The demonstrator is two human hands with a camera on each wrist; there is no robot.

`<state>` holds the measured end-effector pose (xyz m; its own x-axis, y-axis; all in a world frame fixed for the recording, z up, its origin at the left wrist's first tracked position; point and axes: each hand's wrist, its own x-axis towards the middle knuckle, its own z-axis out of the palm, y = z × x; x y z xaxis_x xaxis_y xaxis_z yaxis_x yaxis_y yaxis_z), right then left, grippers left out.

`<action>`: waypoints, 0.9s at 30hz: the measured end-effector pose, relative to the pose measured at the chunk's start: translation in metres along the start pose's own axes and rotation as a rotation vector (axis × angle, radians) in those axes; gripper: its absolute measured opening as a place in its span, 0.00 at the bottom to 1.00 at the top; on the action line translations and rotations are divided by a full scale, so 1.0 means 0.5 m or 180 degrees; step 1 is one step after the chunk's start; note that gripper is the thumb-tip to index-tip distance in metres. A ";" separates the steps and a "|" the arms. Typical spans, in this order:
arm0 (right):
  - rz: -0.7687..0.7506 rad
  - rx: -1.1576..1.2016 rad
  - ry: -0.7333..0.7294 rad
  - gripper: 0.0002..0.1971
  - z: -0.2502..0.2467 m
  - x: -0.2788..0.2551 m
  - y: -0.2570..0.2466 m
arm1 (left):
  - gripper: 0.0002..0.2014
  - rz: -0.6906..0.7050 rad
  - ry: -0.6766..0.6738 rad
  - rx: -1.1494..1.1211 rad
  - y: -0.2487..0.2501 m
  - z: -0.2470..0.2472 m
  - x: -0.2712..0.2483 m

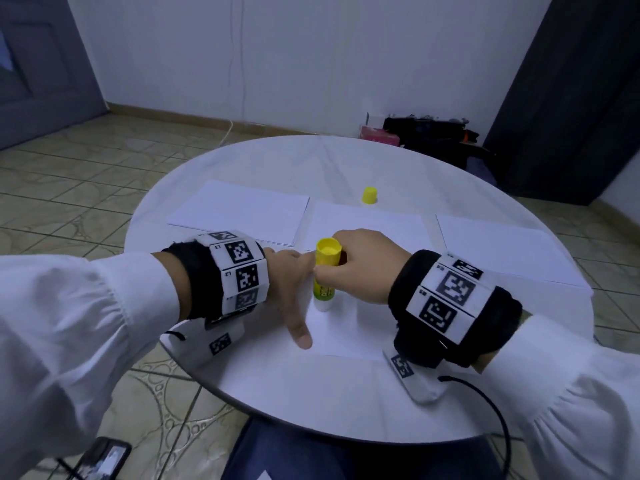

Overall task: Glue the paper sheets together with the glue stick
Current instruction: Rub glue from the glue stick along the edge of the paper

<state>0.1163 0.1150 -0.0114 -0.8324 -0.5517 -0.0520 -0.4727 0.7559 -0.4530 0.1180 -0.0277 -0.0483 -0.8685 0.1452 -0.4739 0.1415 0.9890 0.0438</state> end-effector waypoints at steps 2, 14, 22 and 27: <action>-0.0127 -0.0041 -0.0120 0.10 0.000 -0.022 -0.008 | 0.59 0.0010 -0.0045 -0.0019 -0.003 0.001 0.002; -0.0108 -0.0145 -0.0113 0.08 -0.030 -0.120 0.059 | 0.68 -0.0378 -0.0072 0.0379 0.021 -0.017 -0.007; 0.0328 -0.0080 0.0080 0.09 -0.085 -0.196 0.171 | 0.61 -0.0345 -0.0140 0.0606 0.046 -0.028 -0.010; 0.0593 -0.0014 0.0216 0.07 -0.106 -0.194 0.215 | 0.60 -0.0104 -0.0178 0.0802 0.051 -0.029 0.003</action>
<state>0.1310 0.2682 -0.0078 -0.9231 -0.3773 -0.0744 -0.3099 0.8443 -0.4371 0.1133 -0.0019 -0.0353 -0.8480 0.1046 -0.5196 0.2337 0.9537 -0.1894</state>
